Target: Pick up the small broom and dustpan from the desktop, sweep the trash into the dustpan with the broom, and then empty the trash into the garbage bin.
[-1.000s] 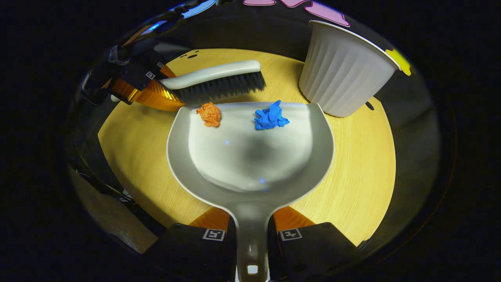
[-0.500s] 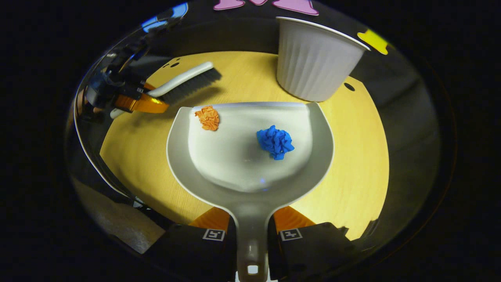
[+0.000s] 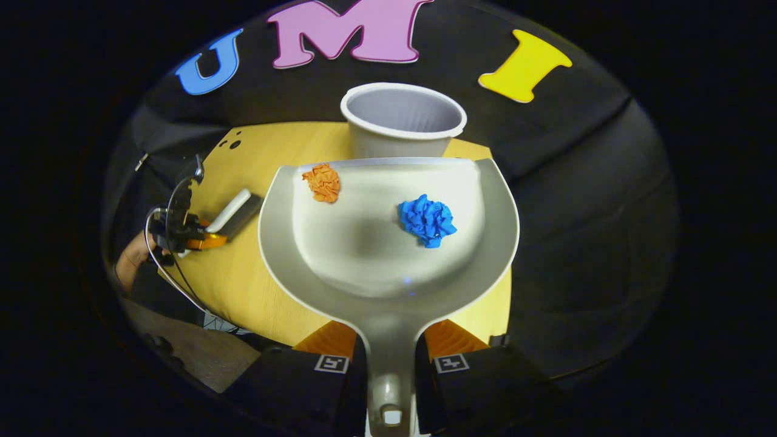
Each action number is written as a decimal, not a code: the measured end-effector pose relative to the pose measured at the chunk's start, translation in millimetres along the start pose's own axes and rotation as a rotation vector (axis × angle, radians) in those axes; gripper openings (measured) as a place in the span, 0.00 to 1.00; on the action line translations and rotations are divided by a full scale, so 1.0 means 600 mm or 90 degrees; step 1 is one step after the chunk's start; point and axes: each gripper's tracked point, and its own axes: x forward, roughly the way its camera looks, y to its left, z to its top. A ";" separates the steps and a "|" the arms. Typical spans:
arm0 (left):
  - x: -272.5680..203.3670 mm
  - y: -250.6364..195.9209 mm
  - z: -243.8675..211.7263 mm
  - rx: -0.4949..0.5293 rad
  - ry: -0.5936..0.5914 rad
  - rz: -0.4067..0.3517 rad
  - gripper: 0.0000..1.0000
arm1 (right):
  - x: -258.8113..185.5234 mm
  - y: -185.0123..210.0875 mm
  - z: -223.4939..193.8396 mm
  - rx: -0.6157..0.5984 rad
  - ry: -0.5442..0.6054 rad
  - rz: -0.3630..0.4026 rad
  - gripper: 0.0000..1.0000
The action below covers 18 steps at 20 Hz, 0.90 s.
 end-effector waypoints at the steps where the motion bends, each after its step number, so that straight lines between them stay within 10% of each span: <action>1: 0.000 -0.002 -0.002 -0.004 0.000 -0.004 0.25 | -0.012 -0.015 0.023 0.005 0.000 -0.007 0.36; 18: 0.007 0.015 -0.033 -0.067 -0.008 0.010 0.25 | 0.082 -0.137 0.273 -0.146 0.183 -0.111 0.36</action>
